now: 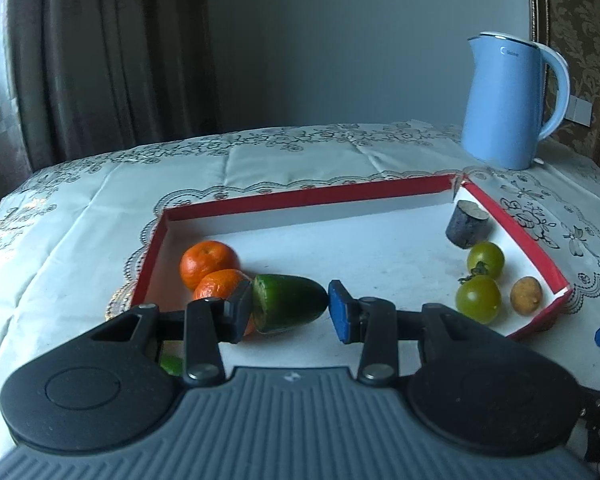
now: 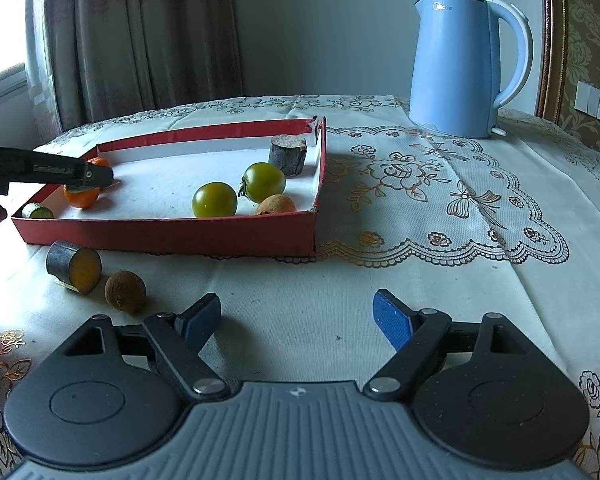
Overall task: Organize fruits
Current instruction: 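Carry the cucumber piece into the tray and open the left gripper, then withdraw the left gripper from the tray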
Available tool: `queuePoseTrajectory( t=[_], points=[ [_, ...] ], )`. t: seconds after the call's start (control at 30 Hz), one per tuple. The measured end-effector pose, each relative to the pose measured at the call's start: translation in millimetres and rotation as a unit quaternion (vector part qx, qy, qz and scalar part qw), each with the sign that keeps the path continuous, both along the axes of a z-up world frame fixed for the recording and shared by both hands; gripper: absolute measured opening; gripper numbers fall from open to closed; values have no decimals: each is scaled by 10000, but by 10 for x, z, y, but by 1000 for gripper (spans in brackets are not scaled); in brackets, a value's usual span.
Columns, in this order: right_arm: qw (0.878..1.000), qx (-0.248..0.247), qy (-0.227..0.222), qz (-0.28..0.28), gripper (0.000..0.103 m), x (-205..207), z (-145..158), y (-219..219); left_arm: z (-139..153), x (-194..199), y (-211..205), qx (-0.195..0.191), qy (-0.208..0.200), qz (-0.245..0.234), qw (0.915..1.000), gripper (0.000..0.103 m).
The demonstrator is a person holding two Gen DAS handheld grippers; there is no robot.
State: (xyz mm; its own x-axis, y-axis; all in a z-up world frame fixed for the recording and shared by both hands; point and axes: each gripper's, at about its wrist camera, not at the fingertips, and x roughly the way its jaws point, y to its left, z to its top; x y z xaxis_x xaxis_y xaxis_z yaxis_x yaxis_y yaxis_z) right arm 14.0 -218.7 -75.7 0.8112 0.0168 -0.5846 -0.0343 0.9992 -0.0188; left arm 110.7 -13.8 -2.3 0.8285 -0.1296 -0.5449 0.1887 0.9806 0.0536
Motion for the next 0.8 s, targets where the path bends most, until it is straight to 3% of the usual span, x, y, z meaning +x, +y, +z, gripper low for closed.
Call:
queuePoseTrajectory(
  t=[0.17,0.43,0.6,0.63,0.77,0.8],
  points=[
    [10000,-8,4,6,84,2,0,-3,-50,58,-85,46,64,-170,9998,37],
    [10000,-13,7,8,84,5,0,-3,-208,222,-42,-26,479,-51,9988,38],
    [10000,-17,8,9,84,7,-2,-2,-216,208,-23,-50,452,-59,9989,40],
    [10000,-17,9,11,85,7,-3,-3,-207,186,-27,-15,417,-59,9991,42],
    [10000,-25,14,16,85,8,-4,-1,-112,20,37,-81,181,-64,9998,72],
    [10000,-27,14,15,85,9,-4,1,-75,-48,59,-31,28,22,10000,75]
  ],
)
